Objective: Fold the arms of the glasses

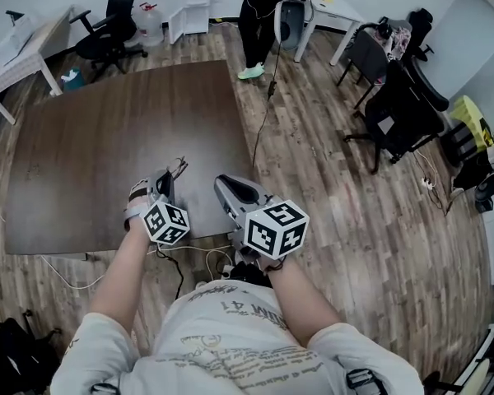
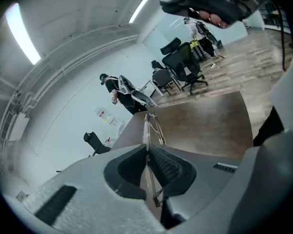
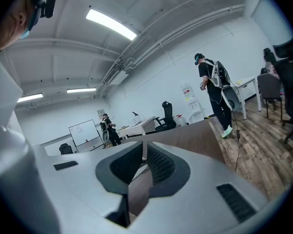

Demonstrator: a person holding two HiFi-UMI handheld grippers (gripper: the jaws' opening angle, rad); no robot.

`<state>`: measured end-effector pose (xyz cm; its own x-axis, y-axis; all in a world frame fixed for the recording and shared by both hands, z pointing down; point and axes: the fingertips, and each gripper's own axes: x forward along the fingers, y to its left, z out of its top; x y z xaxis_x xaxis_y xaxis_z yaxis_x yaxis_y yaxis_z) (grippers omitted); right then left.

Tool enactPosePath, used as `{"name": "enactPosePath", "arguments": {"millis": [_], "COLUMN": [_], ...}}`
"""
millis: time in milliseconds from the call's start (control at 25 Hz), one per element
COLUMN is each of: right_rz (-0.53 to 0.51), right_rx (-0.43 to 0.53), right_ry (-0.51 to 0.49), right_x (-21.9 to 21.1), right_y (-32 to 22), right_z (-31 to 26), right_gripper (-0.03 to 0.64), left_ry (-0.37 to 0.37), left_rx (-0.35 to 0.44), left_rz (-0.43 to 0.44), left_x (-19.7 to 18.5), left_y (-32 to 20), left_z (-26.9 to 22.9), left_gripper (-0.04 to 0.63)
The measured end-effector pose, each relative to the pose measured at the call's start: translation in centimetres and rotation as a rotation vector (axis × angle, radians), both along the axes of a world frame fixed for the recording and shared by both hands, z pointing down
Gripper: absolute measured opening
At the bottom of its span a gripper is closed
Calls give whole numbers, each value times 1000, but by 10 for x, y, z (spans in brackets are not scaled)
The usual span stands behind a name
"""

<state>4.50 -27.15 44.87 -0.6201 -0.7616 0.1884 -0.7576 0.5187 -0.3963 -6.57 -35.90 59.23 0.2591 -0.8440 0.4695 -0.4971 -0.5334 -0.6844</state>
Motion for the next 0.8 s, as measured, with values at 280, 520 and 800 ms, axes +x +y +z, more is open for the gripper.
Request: {"name": "enactPosePath", "arguments": {"millis": [280, 520, 800], "right_rz": [53, 83, 111], "right_rx": [-16, -21, -33], "right_ry": [17, 30, 44], "right_x": [26, 45, 50], "right_y": [-10, -17, -23], "right_z": [4, 9, 10], "right_gripper": [23, 23, 23], "left_ry": [-111, -229, -317], "left_rx": [-14, -11, -45], "left_rz": [18, 77, 77], "left_x": [23, 41, 34], "left_y": [-32, -48, -58], "left_z": [46, 82, 120], "left_gripper": [32, 32, 32]}}
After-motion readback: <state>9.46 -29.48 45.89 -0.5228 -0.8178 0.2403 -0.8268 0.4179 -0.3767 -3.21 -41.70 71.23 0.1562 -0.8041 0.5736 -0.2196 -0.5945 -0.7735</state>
